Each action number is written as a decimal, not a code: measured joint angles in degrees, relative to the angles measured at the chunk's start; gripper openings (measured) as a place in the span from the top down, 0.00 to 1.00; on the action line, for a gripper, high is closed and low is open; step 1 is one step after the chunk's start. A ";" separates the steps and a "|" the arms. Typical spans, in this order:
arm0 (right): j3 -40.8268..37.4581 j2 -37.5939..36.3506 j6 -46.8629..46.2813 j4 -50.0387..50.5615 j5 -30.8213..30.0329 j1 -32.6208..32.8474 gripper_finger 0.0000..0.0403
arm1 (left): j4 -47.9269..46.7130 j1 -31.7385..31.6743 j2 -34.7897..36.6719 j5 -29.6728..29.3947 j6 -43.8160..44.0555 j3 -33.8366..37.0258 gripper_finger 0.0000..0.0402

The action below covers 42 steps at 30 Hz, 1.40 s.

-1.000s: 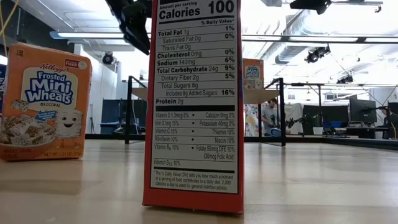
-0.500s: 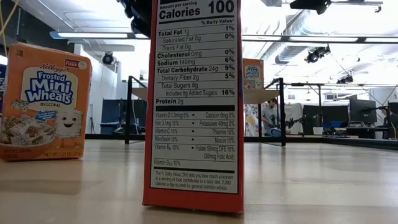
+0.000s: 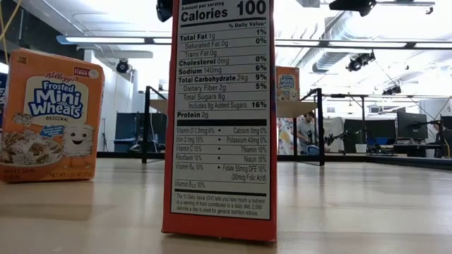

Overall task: Stack cereal on shelf
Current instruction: Put the right blue cereal box on the shelf aligned with the other blue cereal box

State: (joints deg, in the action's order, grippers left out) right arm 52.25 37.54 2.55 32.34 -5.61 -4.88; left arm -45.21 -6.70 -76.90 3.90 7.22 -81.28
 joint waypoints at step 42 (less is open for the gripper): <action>8.17 5.46 -9.80 21.37 20.26 2.47 0.36 | 5.68 9.44 0.00 -10.67 15.26 -0.04 0.39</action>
State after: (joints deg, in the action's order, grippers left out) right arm 60.42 43.00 -7.25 53.71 14.66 -2.41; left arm -39.53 2.74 -76.90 -6.77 22.48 -81.32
